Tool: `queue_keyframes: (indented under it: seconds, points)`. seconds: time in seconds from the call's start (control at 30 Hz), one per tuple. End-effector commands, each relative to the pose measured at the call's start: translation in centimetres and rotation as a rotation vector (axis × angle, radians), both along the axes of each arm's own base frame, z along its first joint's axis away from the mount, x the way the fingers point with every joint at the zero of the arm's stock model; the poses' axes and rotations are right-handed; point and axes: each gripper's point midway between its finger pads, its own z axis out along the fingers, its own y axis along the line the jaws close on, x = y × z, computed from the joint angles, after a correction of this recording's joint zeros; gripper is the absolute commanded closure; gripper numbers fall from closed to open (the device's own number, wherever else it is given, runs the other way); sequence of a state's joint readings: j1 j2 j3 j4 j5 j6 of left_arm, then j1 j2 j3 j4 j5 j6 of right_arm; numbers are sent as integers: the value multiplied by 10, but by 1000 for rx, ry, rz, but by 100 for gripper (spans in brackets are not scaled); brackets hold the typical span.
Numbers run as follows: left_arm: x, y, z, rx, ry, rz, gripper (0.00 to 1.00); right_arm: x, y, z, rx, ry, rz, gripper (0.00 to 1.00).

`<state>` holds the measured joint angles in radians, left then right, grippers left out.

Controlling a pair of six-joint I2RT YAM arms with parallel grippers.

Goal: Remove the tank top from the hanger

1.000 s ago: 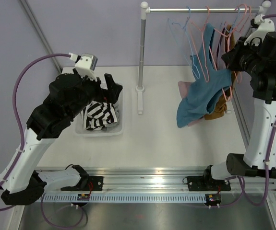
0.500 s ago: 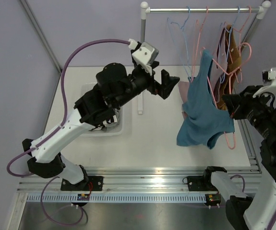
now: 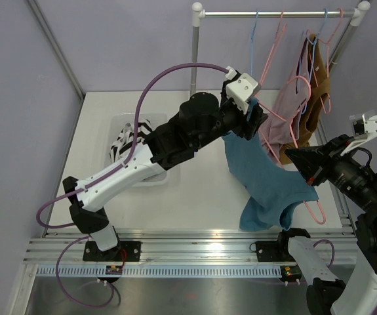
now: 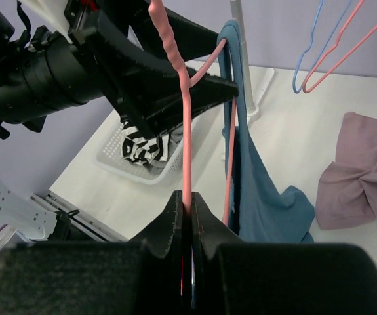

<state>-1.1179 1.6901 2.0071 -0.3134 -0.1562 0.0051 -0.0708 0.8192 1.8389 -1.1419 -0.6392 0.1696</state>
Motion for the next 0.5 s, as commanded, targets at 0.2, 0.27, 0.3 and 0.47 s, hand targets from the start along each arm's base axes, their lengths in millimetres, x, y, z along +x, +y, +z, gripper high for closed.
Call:
queue_keyframes:
  seconds: [0.2,0.27,0.3,0.47]
  points:
    - [11,18,13,-21,-57,93,64,5,6,20,8,-78,44,100]
    - [14,20,8,-13,-58,107,76,7,6,19,7,-71,47,100]
    - [16,22,7,-10,-58,118,79,5,8,20,7,-75,58,100]
    - [31,33,-5,15,-30,193,95,5,7,19,0,-81,56,100]
